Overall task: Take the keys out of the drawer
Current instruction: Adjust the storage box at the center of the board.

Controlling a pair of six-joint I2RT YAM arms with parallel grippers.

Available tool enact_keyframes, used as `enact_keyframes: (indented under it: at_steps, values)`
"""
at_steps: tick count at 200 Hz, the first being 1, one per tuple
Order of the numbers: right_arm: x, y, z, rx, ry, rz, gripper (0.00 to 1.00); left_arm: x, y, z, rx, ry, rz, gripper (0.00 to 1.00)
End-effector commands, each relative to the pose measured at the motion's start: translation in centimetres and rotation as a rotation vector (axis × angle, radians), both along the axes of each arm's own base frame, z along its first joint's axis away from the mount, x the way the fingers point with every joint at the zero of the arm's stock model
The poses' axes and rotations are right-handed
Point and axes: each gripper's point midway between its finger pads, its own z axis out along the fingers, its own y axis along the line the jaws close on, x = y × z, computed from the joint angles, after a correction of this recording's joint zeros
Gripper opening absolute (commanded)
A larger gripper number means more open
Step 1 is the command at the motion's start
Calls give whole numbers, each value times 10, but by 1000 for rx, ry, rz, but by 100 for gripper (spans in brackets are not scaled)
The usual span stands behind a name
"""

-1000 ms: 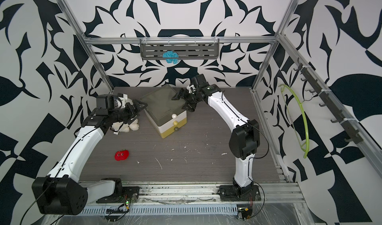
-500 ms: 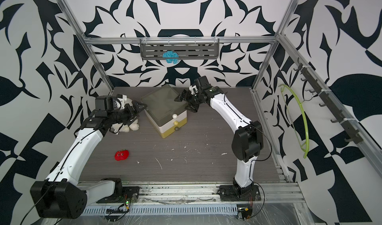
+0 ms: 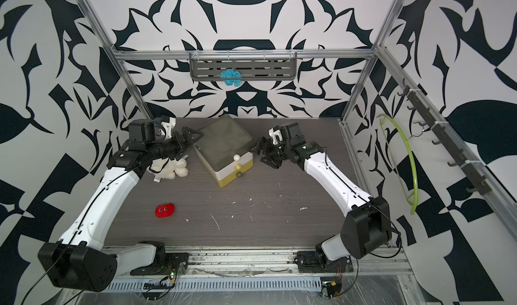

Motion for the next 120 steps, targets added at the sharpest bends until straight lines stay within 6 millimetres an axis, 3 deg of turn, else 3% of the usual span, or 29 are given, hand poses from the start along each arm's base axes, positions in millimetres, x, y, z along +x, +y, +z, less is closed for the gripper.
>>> enact_keyframes:
  at_steps: [1,44,120]
  values:
    - [1,20,14,92,-63,43,82,7,-21,-2,13,8,-72,96]
    - [-1,48,8,107,-100,99,76,22,-48,-1,17,7,-127,96]
    - [13,59,-13,126,-76,89,64,29,-55,-33,8,74,-147,97]
